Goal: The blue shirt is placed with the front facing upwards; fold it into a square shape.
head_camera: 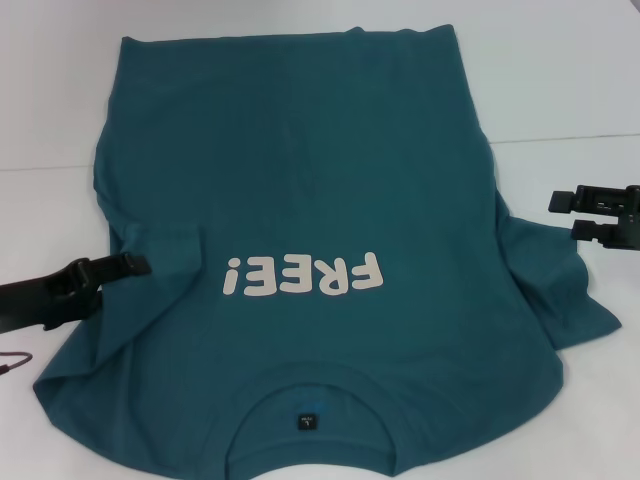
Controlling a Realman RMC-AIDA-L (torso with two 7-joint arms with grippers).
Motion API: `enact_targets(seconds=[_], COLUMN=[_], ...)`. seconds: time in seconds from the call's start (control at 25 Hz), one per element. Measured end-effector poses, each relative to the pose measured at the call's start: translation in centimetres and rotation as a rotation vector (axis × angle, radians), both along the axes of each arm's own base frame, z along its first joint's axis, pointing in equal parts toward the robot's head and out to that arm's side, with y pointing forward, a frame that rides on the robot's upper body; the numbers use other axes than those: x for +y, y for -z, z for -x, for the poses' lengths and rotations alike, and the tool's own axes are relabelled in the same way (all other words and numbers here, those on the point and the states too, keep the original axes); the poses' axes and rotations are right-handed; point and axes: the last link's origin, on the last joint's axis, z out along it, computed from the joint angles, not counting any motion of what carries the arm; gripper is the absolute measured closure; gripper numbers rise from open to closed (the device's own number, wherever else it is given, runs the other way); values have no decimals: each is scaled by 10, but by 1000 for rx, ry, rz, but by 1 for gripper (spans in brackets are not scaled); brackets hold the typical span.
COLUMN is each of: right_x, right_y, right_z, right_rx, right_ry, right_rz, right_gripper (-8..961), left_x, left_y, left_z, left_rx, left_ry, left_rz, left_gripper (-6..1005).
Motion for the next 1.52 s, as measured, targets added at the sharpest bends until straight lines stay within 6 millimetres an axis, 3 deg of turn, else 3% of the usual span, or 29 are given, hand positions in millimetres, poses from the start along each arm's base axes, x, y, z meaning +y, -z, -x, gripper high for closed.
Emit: enact_targets(seconds=[0.24,0.44,0.92,1.08,1.2,1.36,1.52], right_x=[0,0,-2,-1,0,-3,-6], right_y=[0,-1,0,0,-3,-5,-5], right_z=[0,0,-1,-1,-5,-9,-9], right_rx=[0,0,-15,-23,-17,-10,-20], right_ry=[0,-2,-19,-33,-18,-1,-36], right_rz=[0,1,0,-13,-45,-64,-68], right_gripper=[157,157,158,158,158,159,159], left_x=[-6,-27,-46,-58,-78,-92,-98], left_y=[6,17,-17,-14,-6,4,8], left_z=[-4,-11,-4,-12,-19,-17,-13], left_rx=[-11,-43,-140,-111,-49,1,16], left_ry=[26,115,167,340,604,725,734], left_rz=[45,157,56,80,73,20,-34], left_gripper=[182,183,182,182,182,183,182])
